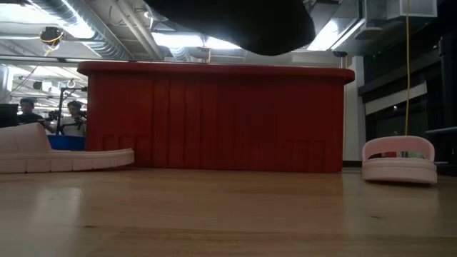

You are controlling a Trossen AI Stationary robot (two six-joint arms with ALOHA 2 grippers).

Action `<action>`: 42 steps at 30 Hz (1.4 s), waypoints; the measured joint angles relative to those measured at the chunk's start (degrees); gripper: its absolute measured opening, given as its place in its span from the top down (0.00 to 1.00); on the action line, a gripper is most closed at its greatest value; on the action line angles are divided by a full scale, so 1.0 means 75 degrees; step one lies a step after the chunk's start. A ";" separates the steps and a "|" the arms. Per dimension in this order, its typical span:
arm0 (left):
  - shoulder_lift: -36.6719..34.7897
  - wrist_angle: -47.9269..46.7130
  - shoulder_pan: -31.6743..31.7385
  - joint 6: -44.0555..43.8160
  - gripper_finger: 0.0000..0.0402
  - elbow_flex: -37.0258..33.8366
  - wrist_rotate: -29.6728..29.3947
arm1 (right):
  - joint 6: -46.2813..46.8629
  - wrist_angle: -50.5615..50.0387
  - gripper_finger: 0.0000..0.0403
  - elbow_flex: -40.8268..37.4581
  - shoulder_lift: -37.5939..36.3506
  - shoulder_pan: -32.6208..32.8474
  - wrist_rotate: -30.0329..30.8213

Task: Pick and place slides into bin
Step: Put the black slide into the red bin

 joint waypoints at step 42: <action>-0.1036 -0.0245 0.2235 0.0411 0.99 0.0000 0.0296 | -0.4172 -0.4844 0.98 0.3439 -0.0600 -0.0386 0.5698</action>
